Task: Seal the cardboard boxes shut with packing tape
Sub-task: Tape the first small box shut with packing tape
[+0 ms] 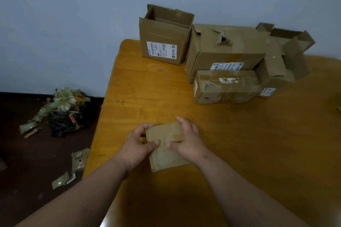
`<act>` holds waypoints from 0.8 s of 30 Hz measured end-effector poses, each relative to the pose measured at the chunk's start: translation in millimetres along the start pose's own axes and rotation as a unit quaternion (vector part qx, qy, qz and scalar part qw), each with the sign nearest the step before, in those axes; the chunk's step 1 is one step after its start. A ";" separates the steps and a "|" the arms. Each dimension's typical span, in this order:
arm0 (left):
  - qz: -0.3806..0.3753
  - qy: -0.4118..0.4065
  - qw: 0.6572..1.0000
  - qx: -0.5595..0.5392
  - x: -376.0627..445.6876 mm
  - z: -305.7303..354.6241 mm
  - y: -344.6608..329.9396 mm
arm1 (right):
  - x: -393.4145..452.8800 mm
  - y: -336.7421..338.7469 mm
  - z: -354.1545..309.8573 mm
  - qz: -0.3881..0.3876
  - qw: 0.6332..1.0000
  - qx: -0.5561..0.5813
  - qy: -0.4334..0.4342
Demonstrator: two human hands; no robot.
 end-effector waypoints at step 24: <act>-0.010 -0.053 0.995 0.080 -10.2 14.8 4.2 | -9.1 12.1 -6.5 0.149 0.911 -0.273 0.273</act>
Point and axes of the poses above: each hand's wrist, its own x-axis towards the middle knuckle, its own y-axis out of the back of the hand, z = x × y, the point moved 3 cm from there along x, towards the middle knuckle, and after that the axes turned 4 degrees about x, right-handed, at the moved point
